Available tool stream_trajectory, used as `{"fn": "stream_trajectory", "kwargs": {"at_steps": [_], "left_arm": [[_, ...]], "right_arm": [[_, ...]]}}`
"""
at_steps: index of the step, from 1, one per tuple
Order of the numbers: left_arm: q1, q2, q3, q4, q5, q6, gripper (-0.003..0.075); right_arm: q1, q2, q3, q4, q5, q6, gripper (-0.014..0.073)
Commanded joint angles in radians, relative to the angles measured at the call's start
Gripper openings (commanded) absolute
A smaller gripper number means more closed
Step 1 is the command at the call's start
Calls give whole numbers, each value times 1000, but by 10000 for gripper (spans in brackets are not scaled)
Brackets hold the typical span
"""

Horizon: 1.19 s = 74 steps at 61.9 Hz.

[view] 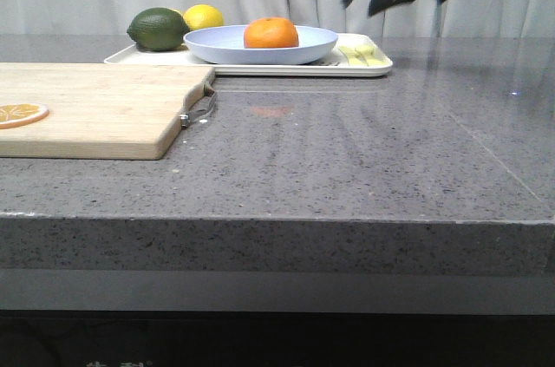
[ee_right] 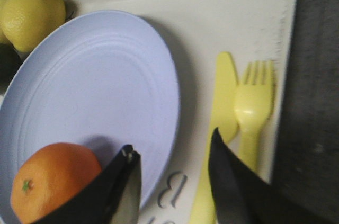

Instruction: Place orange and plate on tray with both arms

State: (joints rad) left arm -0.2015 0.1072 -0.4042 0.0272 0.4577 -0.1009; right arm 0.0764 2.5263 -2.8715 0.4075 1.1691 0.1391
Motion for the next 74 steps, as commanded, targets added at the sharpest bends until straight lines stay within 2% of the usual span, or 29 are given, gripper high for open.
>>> {"fn": "stream_trajectory", "kwargs": {"at_steps": [1,6,10,21,28,39,44,53,58,74], "left_arm": [[0,11,-25,-4,-82,-9,-18],[0,11,-25,-4,-82,-9,-18],[0,11,-25,-4,-82,-9,-18],[0,11,-25,-4,-82,-9,-18],[0,11,-25,-4,-82,-9,-18],[0,11,-25,-4,-80,-9,-18],[0,11,-25,-4,-80,-9,-18],[0,11,-25,-4,-80,-9,-18],[0,11,-25,-4,-80,-9,-18],[0,11,-25,-4,-80,-9,-18]], "right_arm": [[-14,-155,-48,-66,97,-16,145],[-14,-201,-53,-142,169,-16,1],[-14,-230,-53,-149,168,-16,-69],[-14,-339,-34,-159,171,-18,-61],[-13,-460,84,-209,171,-40,-61],[-13,-739,468,-337,168,-107,-61],[-13,-895,732,-395,167,-139,-61],[-13,-1121,1079,-413,137,-180,-61],[-13,-1246,1288,-413,61,-184,-61],[-13,-1673,1870,-413,-327,-185,-61]]}}
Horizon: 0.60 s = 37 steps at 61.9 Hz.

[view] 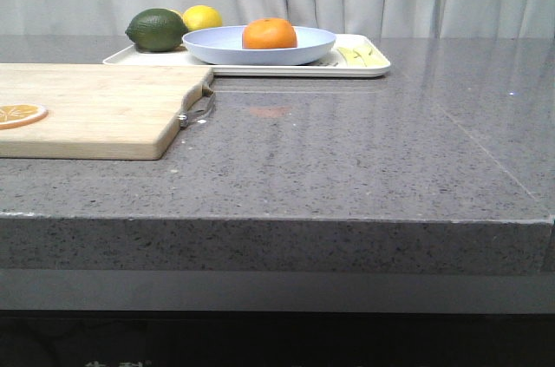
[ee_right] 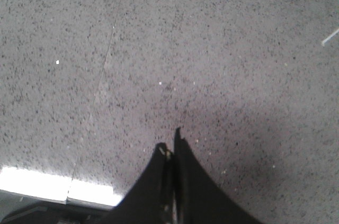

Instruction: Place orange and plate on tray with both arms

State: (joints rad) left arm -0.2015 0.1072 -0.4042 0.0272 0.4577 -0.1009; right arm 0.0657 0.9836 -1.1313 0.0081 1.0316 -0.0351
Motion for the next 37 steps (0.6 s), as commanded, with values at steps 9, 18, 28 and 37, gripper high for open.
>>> {"fn": "stream_trajectory", "kwargs": {"at_steps": [9,18,28,37], "left_arm": [[0,11,-25,-4,-80,-9,-18],[0,11,-25,-4,-80,-9,-18],[0,11,-25,-4,-80,-9,-18],[0,11,-25,-4,-80,-9,-18]], "right_arm": [[-2,-382,425,-16,-384,-11,-61],[-2,-571,608,-19,-536,-11,-61],[-2,-696,717,-18,-611,-10,-61],[-2,-731,721,-18,-626,-10,-61]]}}
